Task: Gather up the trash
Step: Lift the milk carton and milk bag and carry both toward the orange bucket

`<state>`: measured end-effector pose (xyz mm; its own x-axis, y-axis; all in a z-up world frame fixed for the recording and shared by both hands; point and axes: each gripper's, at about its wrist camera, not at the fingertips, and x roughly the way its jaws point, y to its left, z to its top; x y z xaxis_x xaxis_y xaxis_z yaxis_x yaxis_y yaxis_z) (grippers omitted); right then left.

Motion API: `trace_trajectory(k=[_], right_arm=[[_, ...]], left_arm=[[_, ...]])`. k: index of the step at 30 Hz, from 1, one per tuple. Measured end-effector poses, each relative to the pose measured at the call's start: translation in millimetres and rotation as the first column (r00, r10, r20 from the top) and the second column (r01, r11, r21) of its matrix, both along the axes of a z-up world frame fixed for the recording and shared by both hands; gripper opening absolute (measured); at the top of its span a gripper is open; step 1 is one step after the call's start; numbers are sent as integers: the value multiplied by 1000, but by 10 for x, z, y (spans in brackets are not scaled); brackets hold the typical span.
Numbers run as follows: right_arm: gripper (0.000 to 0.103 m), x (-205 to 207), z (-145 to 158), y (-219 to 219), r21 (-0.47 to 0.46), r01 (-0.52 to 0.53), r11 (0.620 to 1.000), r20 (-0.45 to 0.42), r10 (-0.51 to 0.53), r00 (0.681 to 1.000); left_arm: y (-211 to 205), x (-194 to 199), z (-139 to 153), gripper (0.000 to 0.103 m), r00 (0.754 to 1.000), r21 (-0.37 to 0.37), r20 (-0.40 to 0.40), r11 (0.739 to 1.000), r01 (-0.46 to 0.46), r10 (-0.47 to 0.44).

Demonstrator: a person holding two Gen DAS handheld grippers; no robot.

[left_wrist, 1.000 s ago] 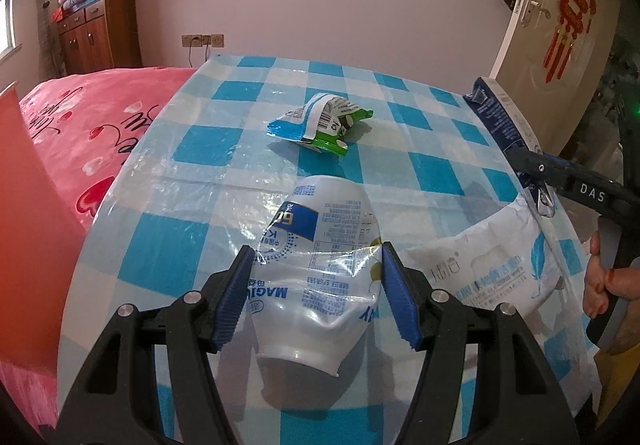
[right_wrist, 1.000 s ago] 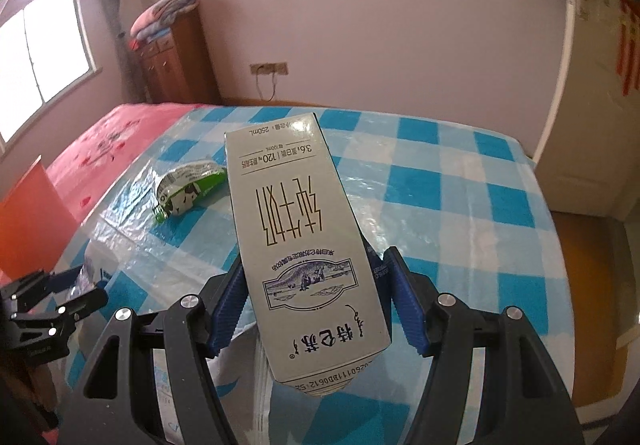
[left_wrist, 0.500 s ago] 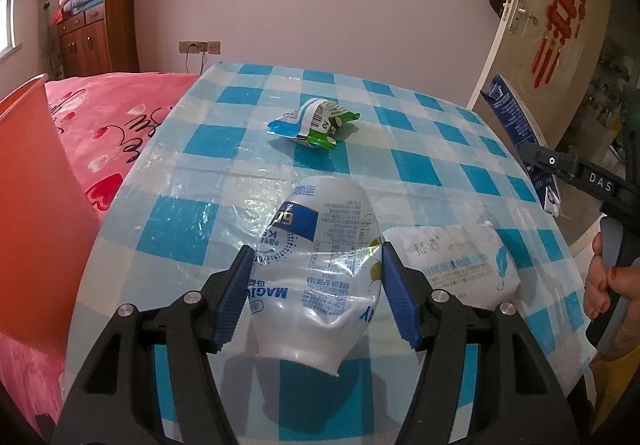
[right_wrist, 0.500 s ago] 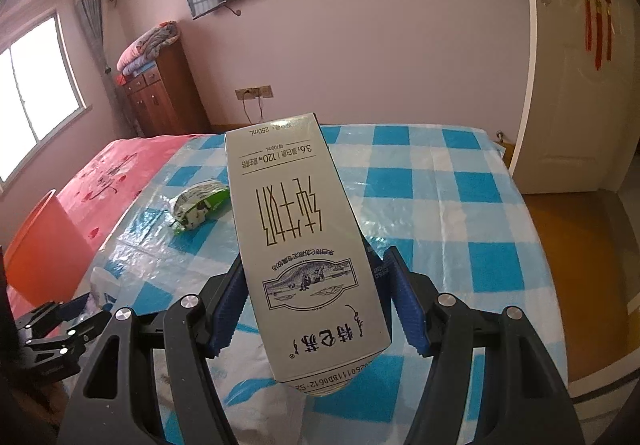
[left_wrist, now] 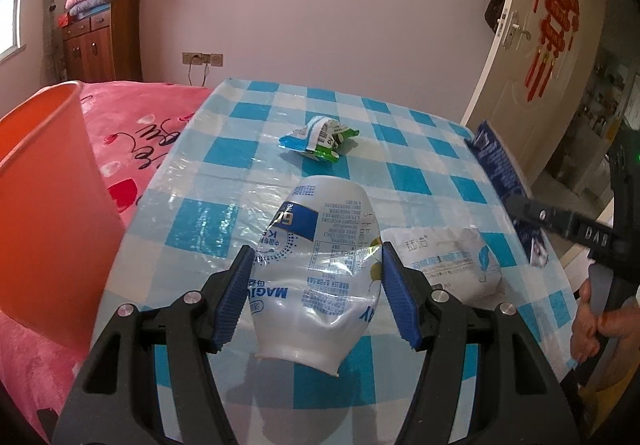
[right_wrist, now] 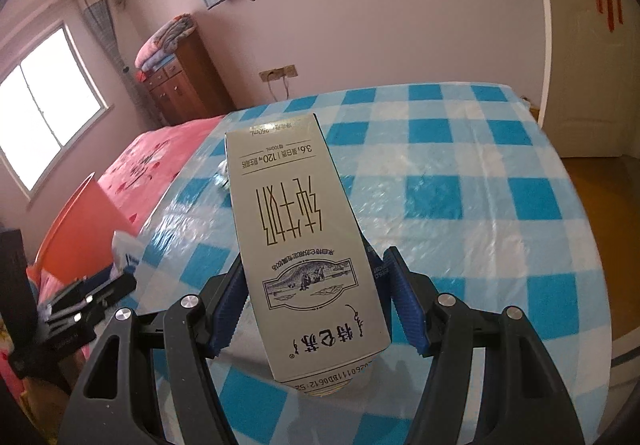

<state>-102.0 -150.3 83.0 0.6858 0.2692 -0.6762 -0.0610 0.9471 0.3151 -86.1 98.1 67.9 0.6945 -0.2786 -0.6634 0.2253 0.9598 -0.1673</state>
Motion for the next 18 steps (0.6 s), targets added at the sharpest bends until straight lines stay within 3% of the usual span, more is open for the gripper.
trace_trajectory(k=[18], right_arm=[[66,-69,260,716,33,-158,987,4,158,987]], left_arm=[[430,-152,460,64,993,21,96,997,-72,70]])
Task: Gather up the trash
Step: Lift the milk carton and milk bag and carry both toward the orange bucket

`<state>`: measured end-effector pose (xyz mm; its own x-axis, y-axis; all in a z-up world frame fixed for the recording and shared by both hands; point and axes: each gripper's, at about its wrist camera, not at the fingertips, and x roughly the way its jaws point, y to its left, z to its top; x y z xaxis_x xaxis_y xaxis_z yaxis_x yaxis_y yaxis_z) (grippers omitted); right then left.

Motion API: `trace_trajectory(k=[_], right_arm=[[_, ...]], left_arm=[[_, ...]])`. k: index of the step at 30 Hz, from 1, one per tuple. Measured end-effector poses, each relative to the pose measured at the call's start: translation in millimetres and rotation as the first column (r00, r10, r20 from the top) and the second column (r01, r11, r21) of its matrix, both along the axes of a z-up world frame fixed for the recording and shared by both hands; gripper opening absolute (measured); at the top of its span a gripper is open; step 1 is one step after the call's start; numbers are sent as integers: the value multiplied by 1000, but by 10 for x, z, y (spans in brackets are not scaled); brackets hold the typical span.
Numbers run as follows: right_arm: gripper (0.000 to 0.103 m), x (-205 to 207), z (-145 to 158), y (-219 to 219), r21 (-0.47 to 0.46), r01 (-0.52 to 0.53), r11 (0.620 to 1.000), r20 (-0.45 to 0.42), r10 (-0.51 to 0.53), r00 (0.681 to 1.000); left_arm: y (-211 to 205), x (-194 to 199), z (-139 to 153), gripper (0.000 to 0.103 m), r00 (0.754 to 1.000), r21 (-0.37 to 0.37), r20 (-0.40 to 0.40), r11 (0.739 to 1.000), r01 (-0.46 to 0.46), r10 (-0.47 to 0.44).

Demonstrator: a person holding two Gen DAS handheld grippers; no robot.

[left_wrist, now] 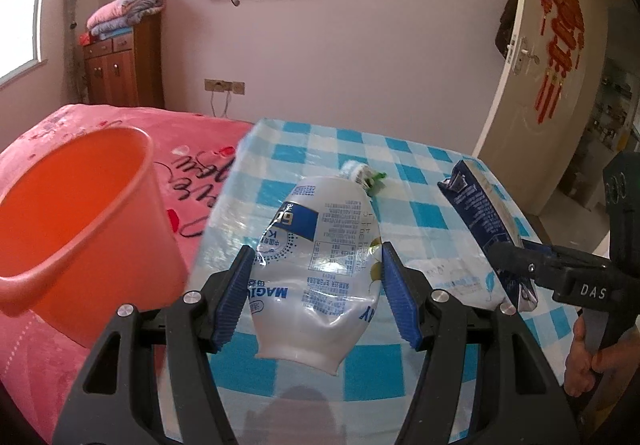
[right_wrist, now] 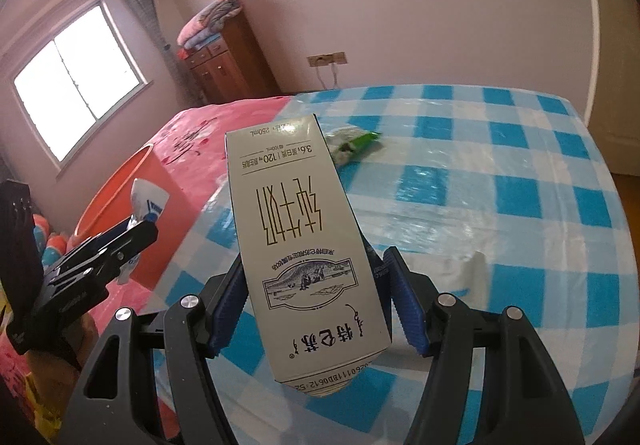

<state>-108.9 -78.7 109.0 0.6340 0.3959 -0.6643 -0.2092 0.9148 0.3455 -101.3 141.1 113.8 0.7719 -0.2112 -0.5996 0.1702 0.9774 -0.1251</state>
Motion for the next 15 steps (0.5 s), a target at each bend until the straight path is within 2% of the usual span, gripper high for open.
trace_trajectory(k=[15], right_arm=[[66,234,306,819,11,-171,985,29,171,985]], left_arm=[[635,54,374,64,986,54,79,987,-148,144]])
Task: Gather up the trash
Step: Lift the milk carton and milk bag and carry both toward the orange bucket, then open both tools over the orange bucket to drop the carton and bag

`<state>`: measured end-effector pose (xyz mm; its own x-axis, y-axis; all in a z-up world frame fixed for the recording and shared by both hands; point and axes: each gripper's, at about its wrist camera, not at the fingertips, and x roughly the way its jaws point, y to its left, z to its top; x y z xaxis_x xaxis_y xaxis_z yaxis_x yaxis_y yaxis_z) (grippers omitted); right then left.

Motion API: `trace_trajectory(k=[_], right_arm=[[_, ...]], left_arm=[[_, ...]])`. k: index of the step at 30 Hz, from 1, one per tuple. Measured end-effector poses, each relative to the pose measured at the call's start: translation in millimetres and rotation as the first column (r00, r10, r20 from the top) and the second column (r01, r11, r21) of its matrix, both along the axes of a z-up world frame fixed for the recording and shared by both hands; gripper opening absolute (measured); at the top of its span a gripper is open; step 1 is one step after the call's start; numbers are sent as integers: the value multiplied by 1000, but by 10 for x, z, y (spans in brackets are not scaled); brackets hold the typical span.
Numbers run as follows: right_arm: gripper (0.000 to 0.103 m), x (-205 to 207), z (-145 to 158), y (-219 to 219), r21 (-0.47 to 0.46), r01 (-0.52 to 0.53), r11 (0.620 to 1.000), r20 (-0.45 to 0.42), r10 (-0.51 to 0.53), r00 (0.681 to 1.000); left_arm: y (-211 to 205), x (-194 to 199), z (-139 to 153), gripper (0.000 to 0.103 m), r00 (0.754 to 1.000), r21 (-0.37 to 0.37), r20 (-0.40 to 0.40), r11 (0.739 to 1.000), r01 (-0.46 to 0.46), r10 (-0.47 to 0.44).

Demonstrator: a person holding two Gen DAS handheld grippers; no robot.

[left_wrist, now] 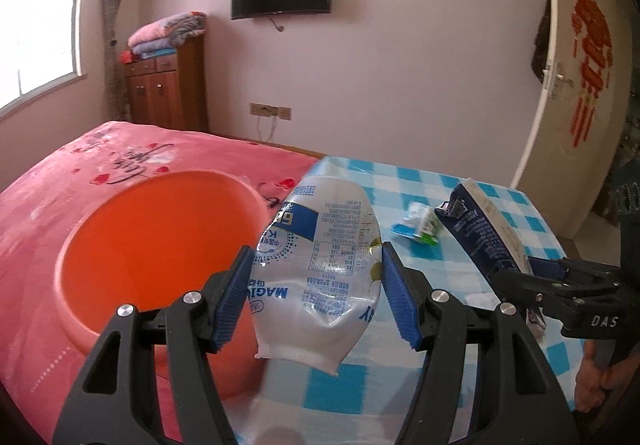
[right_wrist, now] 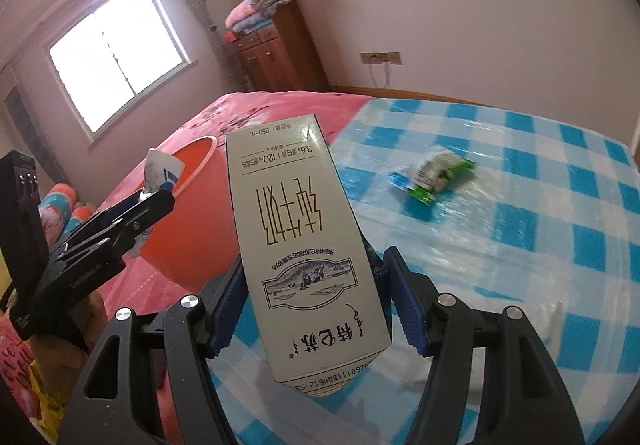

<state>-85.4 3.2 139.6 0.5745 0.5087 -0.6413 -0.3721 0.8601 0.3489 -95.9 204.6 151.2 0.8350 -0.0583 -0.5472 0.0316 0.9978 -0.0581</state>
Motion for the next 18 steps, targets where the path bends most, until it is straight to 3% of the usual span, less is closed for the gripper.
trace_trajectory(k=[18], right_arm=[[66,286,348,923,26,-177,984,49,176,983]], left_arm=[[695,154,77,64,985,33,11,984,-173,172]])
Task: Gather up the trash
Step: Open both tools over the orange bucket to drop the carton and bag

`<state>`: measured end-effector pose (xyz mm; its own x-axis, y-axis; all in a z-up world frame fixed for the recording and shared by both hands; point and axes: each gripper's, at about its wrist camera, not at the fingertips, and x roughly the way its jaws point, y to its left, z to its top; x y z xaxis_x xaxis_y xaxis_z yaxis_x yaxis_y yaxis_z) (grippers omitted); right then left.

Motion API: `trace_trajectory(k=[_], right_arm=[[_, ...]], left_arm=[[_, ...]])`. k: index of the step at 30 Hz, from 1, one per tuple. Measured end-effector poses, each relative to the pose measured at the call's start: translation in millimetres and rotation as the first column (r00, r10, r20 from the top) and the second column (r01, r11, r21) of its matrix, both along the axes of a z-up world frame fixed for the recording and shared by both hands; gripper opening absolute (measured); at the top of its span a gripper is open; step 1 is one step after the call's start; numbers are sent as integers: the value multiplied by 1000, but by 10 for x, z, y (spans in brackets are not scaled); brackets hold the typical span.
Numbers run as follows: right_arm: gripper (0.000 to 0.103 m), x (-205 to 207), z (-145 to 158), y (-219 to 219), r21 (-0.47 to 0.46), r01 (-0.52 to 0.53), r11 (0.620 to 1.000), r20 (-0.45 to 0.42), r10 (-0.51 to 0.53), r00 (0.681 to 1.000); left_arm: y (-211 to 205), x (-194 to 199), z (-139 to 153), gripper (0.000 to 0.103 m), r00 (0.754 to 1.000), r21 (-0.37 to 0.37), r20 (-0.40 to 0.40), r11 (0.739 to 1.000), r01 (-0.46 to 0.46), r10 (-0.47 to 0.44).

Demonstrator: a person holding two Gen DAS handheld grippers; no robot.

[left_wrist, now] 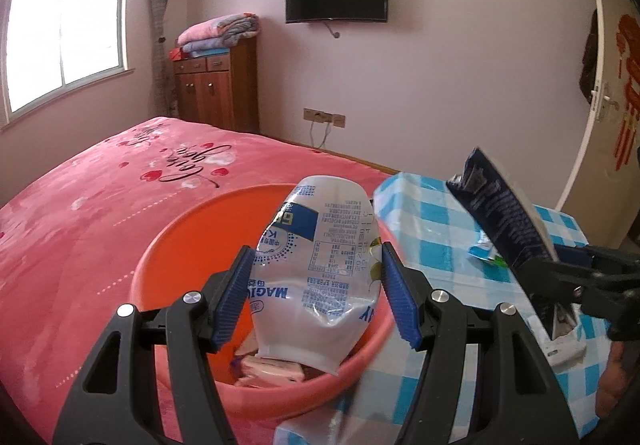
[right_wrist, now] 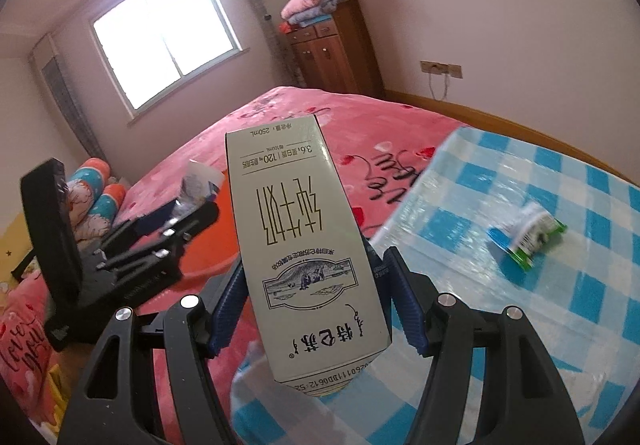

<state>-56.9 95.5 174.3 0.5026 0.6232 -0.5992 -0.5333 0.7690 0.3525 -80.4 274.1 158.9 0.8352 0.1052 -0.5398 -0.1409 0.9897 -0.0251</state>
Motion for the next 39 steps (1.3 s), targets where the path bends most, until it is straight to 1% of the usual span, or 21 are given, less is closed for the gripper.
trace_trajectory(k=[12,15,21,29,32,34,35,36,38,39], right_arm=[[66,140,88,488,16,-85,996,2,85,996],[66,210,77,608,20,-100,995,-12,100,995],[66,359,52,742,38,-109,993,-33,110,993],[66,402,30,922,20,-127,992,-36,128,991],[67,433,-11,978,10,-126,992,-52,127,991],[70,462,-42,1016,4,-125,992,-63,125,990],[78,468,-59,1017,5,-122,993,-70,122,990],[82,475,-71,999,15,-114,993,-75,115,990],[84,456,-65,956,37,-111,993,-75,114,991],[86,443,-58,918,37,-99,994,-67,101,993]], left_arm=[[326,135,-97,64,997,4,-31,997,-72,72],[382,168,-138,64,996,7,-44,997,-82,83],[466,179,-207,64,993,5,-63,995,-101,101],[491,211,-287,64,990,2,-84,994,-112,112],[517,245,-281,64,989,5,-83,993,-121,121],[538,246,-278,67,988,-1,-84,991,-131,131],[545,244,-278,71,987,-5,-86,991,-134,133],[555,245,-274,77,987,-7,-88,990,-137,136],[551,221,-246,85,987,-3,-76,989,-145,144],[545,220,-244,86,986,5,-77,989,-147,147]])
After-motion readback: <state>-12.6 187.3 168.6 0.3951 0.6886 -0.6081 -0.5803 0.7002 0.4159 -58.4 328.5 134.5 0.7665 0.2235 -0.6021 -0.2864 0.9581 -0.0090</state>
